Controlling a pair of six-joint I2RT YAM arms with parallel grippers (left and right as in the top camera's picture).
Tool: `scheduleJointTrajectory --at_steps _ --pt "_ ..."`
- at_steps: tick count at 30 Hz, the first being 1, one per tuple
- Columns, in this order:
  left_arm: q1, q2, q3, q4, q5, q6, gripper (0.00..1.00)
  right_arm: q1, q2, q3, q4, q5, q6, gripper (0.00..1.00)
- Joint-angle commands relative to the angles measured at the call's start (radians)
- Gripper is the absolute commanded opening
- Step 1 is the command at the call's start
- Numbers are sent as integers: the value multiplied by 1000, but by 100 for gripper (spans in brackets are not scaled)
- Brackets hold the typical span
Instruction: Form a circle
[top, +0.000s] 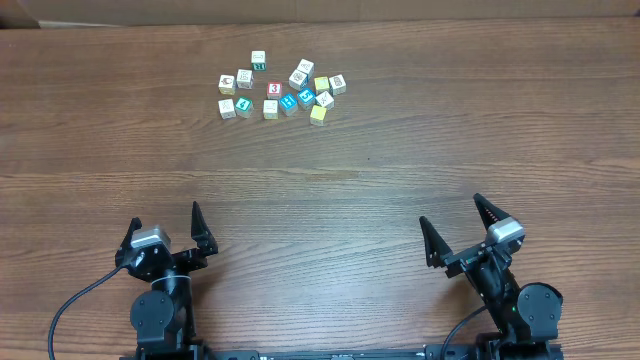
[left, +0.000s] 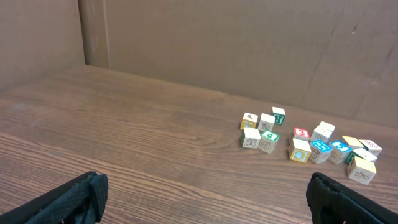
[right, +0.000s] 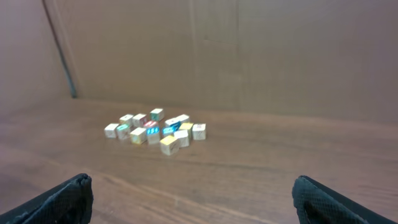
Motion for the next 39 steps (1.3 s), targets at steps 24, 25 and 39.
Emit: scheduleJointTrajectory --at_steps 24,25,39 --pt "-13 -10 -4 0 8 19 100 5 109 341 -259 -43 86 100" --pt "-13 -10 -4 0 8 19 99 6 132 369 -270 -43 86 100" --pt "-13 -10 -4 0 8 19 100 6 470 568 -416 -83 78 100"
